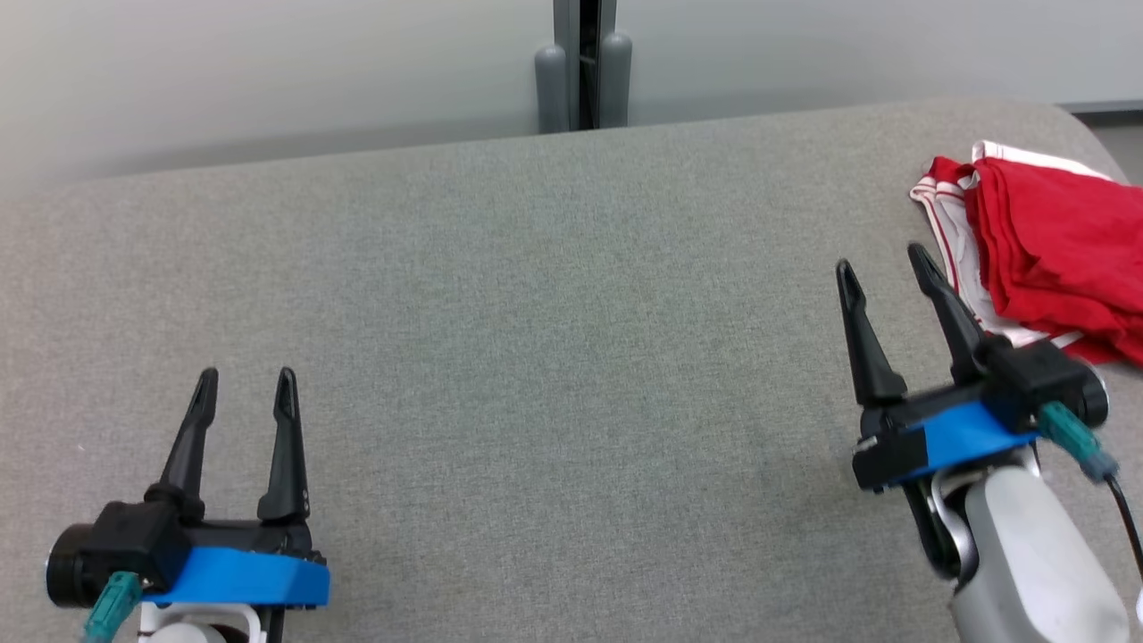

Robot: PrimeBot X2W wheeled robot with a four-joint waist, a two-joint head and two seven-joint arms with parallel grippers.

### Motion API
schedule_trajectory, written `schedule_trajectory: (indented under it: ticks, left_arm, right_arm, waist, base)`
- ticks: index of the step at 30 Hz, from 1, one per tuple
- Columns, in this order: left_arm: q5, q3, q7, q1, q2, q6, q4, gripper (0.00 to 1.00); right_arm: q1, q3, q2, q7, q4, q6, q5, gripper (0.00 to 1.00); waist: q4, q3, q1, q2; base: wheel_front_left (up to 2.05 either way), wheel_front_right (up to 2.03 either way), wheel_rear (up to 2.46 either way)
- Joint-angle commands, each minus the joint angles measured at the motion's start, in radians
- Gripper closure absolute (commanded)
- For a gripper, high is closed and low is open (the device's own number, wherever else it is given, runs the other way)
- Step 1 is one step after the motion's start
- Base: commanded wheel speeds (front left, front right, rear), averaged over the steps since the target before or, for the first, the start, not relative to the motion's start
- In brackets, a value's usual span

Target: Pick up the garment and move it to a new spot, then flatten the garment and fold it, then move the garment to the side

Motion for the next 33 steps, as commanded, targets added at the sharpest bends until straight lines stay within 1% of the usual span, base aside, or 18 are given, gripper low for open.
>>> schedule_trajectory:
  ticks: [1, 2, 4, 11, 21, 27, 33]
  left_arm:
    - [-0.007, -0.002, 0.0, 0.023, 0.001, 0.003, 0.006, 0.0]
    - [-0.01, -0.005, 0.0, 0.04, 0.0, 0.008, 0.013, 0.0]
    - [-0.014, -0.008, 0.0, 0.055, 0.0, 0.011, 0.018, 0.0]
    - [-0.031, -0.015, 0.0, 0.102, 0.0, 0.026, 0.034, 0.0]
    - [-0.045, -0.025, 0.0, 0.138, 0.0, 0.039, 0.047, 0.0]
    - [-0.044, -0.023, 0.0, 0.147, 0.0, 0.045, 0.05, 0.0]
    - [-0.045, -0.024, 0.0, 0.147, 0.0, 0.04, 0.056, 0.0]
  right_arm:
    - [0.057, -0.024, 0.018, -0.004, -0.024, -0.001, 0.017, 0.0]
    - [0.119, -0.035, 0.036, -0.002, -0.049, -0.001, 0.021, 0.0]
    - [0.17, -0.052, 0.051, -0.003, -0.075, -0.001, 0.024, 0.0]
    - [0.291, -0.087, 0.094, -0.003, -0.117, -0.001, 0.028, 0.0]
    - [0.382, -0.128, 0.126, -0.003, -0.139, -0.001, 0.033, 0.0]
    - [0.4, -0.136, 0.134, -0.003, -0.144, -0.001, 0.038, 0.0]
    - [0.401, -0.136, 0.138, -0.003, -0.146, -0.001, 0.028, 0.0]
  waist:
    - [0.005, -0.029, 0.0002, 0.0]
    - [0.006, -0.048, 0.0002, 0.0]
    - [0.007, -0.064, 0.0002, 0.0]
    - [0.002, -0.11, 0.0002, 0.0]
    - [0.008, -0.151, 0.0002, 0.0]
    - [0.009, -0.161, 0.0002, 0.0]
    - [0.012, -0.16, 0.0002, 0.0]
  base:
    - [0.0, 0.0, 0.0]
    - [0.0, 0.0, 0.0]
    - [0.0, 0.0, 0.0]
    - [0.0, 0.0, 0.0]
    - [0.0, 0.0, 0.0]
    - [0.0, 0.0, 0.0]
    - [0.0, 0.0, 0.0]
